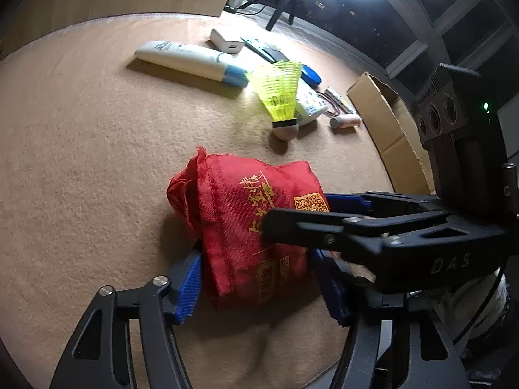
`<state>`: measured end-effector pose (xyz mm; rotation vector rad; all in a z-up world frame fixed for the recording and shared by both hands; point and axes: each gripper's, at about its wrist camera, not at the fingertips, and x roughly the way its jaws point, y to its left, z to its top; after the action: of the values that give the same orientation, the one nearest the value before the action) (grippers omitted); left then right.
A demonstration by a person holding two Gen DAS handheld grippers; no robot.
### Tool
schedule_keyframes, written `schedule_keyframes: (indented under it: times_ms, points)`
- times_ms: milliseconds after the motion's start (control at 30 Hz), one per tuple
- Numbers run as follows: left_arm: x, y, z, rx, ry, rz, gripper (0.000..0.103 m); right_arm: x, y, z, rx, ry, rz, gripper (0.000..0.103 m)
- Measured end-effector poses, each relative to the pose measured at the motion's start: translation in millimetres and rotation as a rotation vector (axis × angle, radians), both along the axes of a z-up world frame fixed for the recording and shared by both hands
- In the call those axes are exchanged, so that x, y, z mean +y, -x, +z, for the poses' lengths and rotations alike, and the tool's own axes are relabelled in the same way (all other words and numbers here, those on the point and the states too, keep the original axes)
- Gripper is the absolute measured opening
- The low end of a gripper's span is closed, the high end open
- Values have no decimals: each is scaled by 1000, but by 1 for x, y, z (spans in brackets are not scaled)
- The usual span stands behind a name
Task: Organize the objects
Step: 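Grasp the red bag with the right tool while the left tool holds it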
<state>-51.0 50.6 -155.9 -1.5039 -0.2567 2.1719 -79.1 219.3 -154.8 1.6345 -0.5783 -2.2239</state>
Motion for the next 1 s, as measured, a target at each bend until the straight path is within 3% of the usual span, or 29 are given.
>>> schedule_keyframes:
  times_ms: [267,533,767,1000]
  points:
    - [11,-3,9,21,4,-9,59,5,-7,10,40,-51,-3,59]
    - [50,-4,46,101,-19,-68,59,42,-29,49,130,-80,-82,59]
    - [113,1,81,179,-52,-161,59,98,-52,85,198,-125,-184,59]
    - [186,11,97,221,-84,-249,59,156,-74,103,236,-185,-285,59]
